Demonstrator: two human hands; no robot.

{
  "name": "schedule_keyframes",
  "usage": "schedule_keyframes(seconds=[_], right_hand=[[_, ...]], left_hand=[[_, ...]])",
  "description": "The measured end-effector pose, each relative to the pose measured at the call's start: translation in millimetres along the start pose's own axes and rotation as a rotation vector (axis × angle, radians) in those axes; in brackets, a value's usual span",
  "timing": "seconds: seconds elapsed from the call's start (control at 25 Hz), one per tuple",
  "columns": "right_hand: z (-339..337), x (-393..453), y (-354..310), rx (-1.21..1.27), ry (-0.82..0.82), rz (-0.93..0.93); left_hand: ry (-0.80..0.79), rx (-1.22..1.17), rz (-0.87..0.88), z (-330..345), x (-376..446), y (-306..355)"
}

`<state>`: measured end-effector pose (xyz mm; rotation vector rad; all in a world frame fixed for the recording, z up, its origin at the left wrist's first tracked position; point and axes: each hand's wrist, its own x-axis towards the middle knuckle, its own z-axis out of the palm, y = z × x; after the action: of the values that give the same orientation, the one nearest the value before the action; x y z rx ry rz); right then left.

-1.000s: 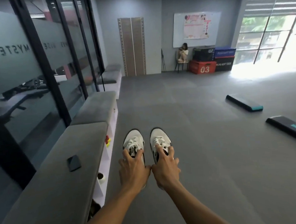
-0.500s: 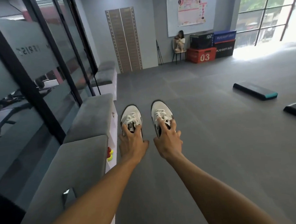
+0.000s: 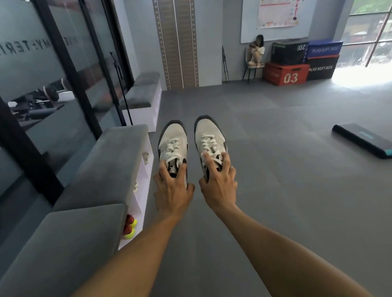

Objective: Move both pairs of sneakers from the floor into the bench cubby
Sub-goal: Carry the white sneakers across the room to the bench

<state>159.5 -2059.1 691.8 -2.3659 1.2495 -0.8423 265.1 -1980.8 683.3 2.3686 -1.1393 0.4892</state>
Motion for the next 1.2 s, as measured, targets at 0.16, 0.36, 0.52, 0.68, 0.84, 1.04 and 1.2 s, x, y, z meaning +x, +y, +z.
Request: schedule_keyframes(seconds=[0.16,0.36,0.52,0.68,0.84,1.04,1.2], right_hand=[[52,121,13,-0.021,0.021,-0.035],[129,274,32,-0.041,0.077,-0.021],[175,389,50,-0.034,0.098,0.014],[223,526,80,-0.012,0.141,0.009],[261,659,96,0.017,0.150,-0.010],[314,792,99,0.034,0.101,-0.032],[378,908,102,0.036,0.074,-0.041]], left_hand=[[-0.007,-0.022,-0.014,76,109,-16],[-0.028,-0.022,-0.007,168,273,-37],[-0.035,-0.050,0.012,229,395,-29],[-0.003,-0.059,0.021,308,517,-14],[-0.001,-0.046,0.001,384,614,-8],[-0.020,-0.059,-0.119,458,731,-14],[-0.004,-0.024,-0.128,526,841,-34]])
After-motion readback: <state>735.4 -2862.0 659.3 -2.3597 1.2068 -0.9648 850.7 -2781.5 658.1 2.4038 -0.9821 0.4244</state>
